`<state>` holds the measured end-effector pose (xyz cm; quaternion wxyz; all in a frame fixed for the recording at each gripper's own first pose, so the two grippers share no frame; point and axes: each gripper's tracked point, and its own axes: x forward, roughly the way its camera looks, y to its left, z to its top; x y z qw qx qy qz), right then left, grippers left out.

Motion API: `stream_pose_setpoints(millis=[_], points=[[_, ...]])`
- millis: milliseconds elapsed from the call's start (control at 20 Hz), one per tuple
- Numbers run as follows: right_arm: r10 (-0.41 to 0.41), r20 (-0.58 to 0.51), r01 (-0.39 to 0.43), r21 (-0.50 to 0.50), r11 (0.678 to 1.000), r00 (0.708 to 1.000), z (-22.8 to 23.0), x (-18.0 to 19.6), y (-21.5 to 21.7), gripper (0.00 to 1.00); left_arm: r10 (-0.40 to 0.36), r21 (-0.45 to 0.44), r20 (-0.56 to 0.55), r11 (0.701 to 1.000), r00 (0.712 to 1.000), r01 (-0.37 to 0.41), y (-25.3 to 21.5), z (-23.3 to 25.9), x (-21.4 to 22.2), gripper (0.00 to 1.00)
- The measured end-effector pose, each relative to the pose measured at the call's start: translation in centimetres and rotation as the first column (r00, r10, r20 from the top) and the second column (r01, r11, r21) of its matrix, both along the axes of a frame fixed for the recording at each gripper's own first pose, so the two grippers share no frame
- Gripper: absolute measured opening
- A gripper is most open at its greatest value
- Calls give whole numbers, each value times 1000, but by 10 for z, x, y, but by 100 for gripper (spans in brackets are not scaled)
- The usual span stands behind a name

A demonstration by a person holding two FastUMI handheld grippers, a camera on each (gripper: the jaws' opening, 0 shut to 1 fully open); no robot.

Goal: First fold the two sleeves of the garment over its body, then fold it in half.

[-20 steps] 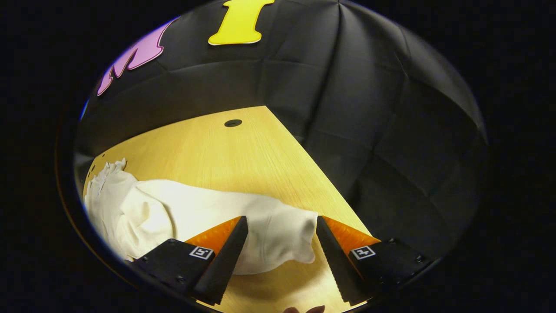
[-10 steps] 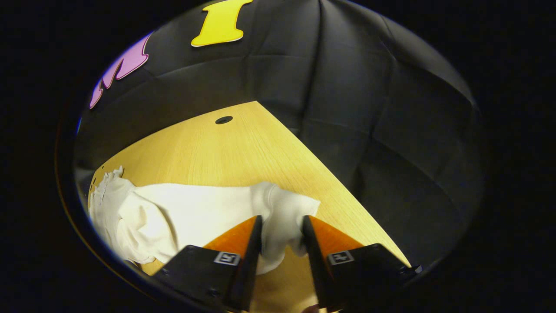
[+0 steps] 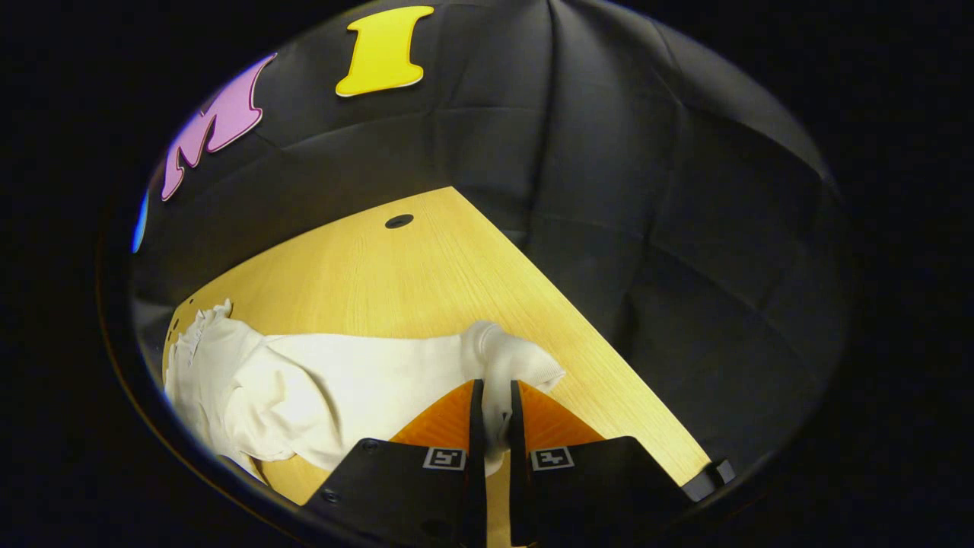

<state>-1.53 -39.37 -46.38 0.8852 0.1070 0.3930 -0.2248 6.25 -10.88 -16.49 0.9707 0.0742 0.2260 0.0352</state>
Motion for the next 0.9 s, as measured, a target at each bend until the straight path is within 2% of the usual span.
stream_pose_setpoints(millis=[250, 450, 700, 900], points=[[-39, 28, 39, -25, 999, 999, 33, -31, 16, 16, -34, -31, 3, 999, 999, 34, 13, 1, -7, 95], [-46, 60, 47, -23, 999, 997, 58, -46, 55, 16, -66, -41, 15, 997, 998, 66, 32, 4, -15, 95], [-21, 117, 21, 1, 1000, 993, 90, -38, 120, 16, -70, -54, 26, 996, 997, 71, 69, 4, -25, 95], [56, 149, -56, -10, 998, 987, 112, -15, 172, 16, -40, -59, 42, 997, 998, 42, 112, 6, -33, 95]])
